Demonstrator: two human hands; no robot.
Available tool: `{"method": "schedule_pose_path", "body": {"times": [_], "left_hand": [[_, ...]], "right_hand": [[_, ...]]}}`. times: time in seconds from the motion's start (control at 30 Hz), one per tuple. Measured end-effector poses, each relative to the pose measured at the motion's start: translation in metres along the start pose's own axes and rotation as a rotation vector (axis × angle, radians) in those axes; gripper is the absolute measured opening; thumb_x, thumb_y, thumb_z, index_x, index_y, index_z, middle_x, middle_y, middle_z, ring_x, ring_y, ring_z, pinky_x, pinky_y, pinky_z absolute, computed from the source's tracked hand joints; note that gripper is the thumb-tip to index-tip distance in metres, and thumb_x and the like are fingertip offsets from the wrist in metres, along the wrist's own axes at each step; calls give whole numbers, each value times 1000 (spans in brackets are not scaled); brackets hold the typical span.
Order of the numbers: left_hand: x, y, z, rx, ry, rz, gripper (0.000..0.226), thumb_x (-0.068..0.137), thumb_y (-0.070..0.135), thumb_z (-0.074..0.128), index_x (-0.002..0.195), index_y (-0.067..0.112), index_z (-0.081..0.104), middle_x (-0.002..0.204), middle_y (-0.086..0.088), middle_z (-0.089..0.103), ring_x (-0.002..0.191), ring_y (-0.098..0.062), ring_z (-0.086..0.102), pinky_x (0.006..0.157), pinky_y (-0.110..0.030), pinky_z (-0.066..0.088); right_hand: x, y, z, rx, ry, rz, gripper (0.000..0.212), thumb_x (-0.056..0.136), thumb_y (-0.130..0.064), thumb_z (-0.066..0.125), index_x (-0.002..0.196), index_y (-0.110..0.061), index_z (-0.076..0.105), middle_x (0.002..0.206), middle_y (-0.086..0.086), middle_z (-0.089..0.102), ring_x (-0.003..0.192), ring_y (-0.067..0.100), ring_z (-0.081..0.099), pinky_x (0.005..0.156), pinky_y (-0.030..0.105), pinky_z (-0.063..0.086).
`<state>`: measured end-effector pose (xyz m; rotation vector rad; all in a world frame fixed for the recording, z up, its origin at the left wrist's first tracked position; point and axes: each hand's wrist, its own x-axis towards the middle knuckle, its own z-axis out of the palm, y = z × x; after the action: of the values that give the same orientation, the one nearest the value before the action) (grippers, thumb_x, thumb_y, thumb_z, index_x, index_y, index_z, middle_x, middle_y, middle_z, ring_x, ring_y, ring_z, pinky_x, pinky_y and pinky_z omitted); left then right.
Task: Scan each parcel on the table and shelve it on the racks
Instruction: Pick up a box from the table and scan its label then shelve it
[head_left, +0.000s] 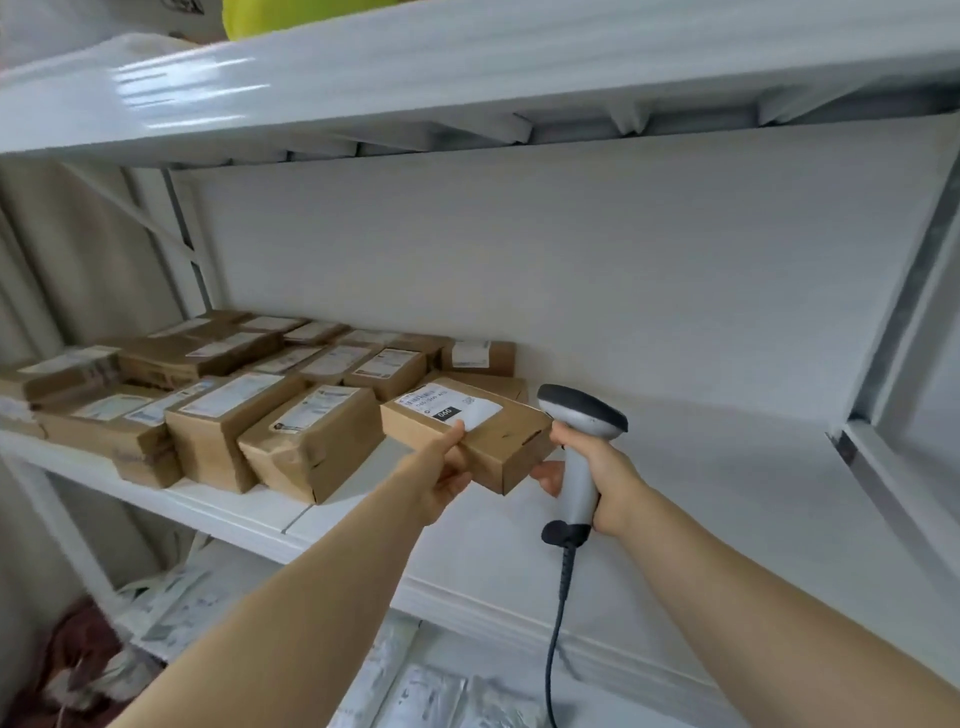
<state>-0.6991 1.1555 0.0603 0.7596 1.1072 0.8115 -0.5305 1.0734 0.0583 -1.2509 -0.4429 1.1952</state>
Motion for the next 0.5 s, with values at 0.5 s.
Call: {"method": "schedule_pose_path", "body": {"times": [0.5], "left_hand": [[135,63,20,18,21,-50,46,82,14,74,122,5,52,107,-15,59,99,-31,64,54,-31,57]], "right_hand": [[101,-24,56,14,86,46,42,77,-28,80,106,-2,65,98,24,71,77,28,70,58,28,57]]}}
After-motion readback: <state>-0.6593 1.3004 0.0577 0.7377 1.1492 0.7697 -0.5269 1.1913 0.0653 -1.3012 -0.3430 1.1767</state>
